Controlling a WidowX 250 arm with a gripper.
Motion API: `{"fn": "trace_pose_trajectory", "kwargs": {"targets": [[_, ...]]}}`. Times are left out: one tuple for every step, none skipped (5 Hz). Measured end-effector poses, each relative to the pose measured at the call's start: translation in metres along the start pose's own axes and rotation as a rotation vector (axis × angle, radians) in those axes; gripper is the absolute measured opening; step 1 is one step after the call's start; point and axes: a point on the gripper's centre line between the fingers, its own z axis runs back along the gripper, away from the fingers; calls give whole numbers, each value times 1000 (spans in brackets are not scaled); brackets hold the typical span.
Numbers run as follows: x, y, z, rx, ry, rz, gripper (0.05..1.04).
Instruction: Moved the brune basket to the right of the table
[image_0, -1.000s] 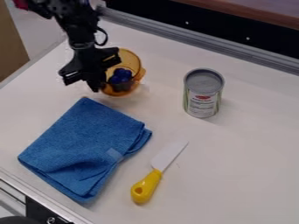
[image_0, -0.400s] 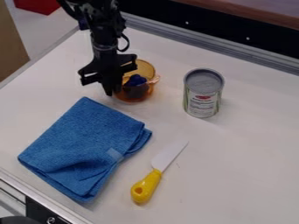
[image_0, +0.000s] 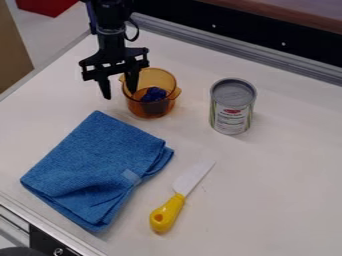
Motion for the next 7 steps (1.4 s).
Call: {"fn": "trace_pose_trajectory", "kwargs": {"targets": [[1,6,13,-15,-16,30,990],[-4,7,30,-71,-68,-31,999],[-16,2,29,-82,-130,-136,999],[-27,3,28,-96,-177,-302,999],[-44,7,27,-104,-180,-386,999],[-45,18,26,-111,-204,-416,999],[-26,41,25,-98,-240,-391,999]]}}
